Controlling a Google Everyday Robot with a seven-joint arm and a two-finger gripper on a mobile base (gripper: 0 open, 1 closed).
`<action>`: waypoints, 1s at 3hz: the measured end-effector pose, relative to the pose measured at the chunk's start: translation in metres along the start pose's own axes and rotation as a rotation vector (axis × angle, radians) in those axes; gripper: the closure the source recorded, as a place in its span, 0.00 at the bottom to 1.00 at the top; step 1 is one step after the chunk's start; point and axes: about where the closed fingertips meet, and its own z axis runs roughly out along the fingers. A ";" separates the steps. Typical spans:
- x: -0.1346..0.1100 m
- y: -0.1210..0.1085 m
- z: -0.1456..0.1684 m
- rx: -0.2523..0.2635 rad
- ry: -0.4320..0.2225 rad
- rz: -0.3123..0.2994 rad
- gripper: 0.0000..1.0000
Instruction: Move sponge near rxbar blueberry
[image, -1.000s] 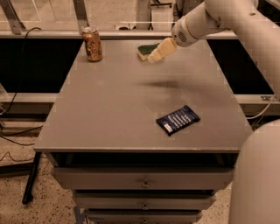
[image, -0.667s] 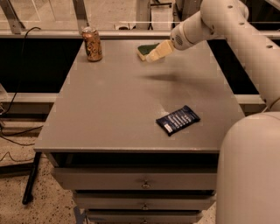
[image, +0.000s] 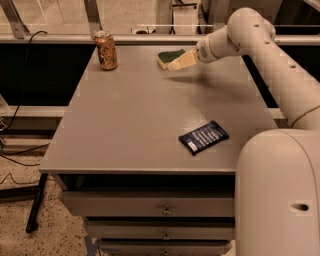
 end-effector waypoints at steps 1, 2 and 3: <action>0.000 -0.009 0.018 -0.003 -0.029 0.003 0.02; 0.000 -0.009 0.028 -0.023 -0.043 -0.005 0.25; -0.008 -0.006 0.030 -0.056 -0.083 -0.033 0.48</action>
Offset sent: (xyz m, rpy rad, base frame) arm 0.0344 0.0047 -0.0142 0.0491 -0.0422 0.0413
